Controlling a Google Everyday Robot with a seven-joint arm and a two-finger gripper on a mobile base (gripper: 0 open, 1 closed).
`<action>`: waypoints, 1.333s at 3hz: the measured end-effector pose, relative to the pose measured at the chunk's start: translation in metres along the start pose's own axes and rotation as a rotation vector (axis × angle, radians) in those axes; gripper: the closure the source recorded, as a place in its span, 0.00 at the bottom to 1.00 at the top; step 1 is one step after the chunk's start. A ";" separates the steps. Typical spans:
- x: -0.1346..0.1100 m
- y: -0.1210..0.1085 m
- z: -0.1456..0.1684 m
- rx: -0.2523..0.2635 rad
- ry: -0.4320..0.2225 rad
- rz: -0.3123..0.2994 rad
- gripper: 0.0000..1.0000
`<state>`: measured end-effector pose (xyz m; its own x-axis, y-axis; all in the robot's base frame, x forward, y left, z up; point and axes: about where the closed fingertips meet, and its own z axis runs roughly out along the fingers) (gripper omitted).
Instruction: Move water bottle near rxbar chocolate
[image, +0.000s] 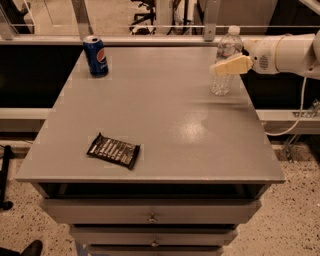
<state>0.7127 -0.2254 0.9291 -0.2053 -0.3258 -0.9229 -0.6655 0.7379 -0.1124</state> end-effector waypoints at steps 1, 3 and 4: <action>0.001 0.003 -0.002 -0.025 -0.014 0.036 0.37; -0.019 0.040 -0.013 -0.148 -0.083 0.041 0.92; -0.041 0.074 -0.027 -0.199 -0.096 -0.022 1.00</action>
Offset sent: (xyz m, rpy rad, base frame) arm -0.0256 0.0090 0.0057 0.1072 0.0412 0.0667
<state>0.6527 -0.1739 0.9684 -0.1257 -0.2756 -0.9530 -0.7997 0.5967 -0.0671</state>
